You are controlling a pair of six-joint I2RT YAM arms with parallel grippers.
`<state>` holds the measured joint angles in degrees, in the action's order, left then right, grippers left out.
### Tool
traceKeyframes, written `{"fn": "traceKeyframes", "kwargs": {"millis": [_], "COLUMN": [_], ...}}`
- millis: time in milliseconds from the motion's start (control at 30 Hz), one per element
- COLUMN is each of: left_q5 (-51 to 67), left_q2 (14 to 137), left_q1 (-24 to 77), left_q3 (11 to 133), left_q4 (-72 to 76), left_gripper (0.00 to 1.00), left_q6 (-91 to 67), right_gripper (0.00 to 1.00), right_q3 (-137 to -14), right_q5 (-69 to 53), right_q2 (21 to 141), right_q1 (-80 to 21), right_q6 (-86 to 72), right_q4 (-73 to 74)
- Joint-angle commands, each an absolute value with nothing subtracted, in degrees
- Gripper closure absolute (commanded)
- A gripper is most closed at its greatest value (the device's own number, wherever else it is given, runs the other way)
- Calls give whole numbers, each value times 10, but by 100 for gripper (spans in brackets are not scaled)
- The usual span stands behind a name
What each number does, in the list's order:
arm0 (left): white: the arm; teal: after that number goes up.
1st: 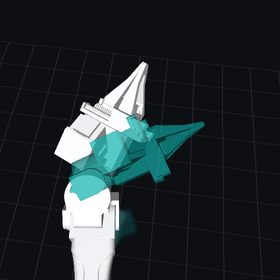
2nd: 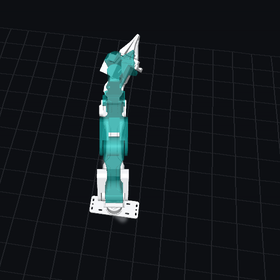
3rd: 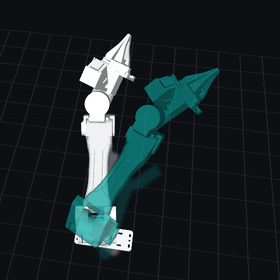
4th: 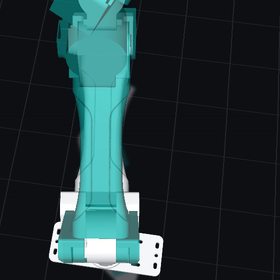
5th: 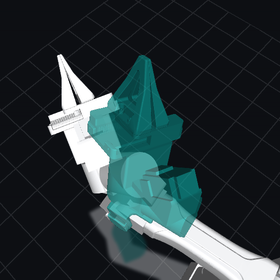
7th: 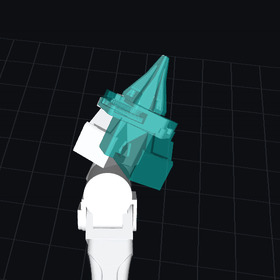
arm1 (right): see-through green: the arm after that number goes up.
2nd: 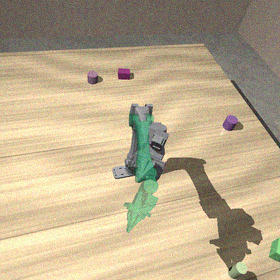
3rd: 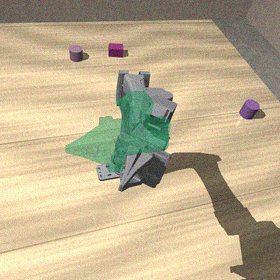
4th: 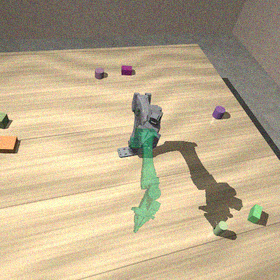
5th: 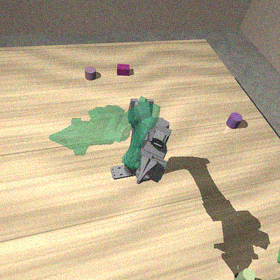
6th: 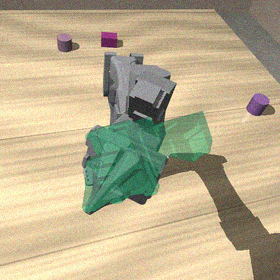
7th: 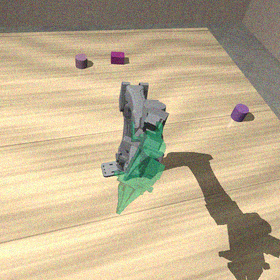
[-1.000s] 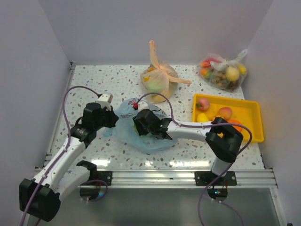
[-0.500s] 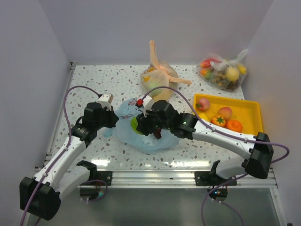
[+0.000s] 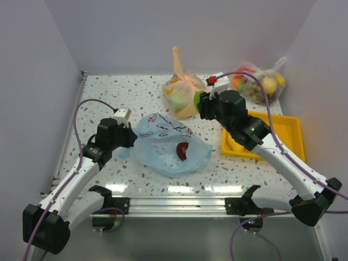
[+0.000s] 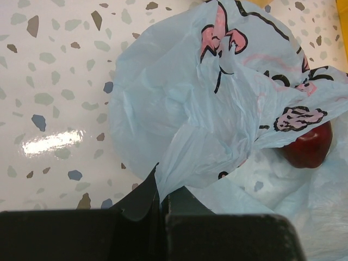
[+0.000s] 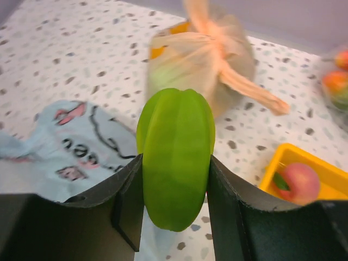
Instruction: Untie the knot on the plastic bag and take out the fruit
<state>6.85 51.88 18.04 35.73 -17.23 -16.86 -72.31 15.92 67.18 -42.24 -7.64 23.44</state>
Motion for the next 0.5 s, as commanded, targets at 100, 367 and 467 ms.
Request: {"fn": "traceKeyframes", "kwargs": {"millis": [100, 367, 467], "left_q5": [68, 69, 69], "left_q2": [517, 519, 521], "left_q1": [178, 178, 177], "left_q3": [356, 356, 356], "left_q4": [-155, -155, -156], "left_gripper": [100, 100, 100], "left_q6": [-161, -160, -159], "right_gripper": [97, 88, 84], "right_q3": [-666, -588, -565], "right_q5": [247, 128, 92], "right_q2": [653, 698, 729], "right_q1": [-250, -31, -2], "right_q6": [-151, -270, -301], "right_q4": [234, 195, 175]}}
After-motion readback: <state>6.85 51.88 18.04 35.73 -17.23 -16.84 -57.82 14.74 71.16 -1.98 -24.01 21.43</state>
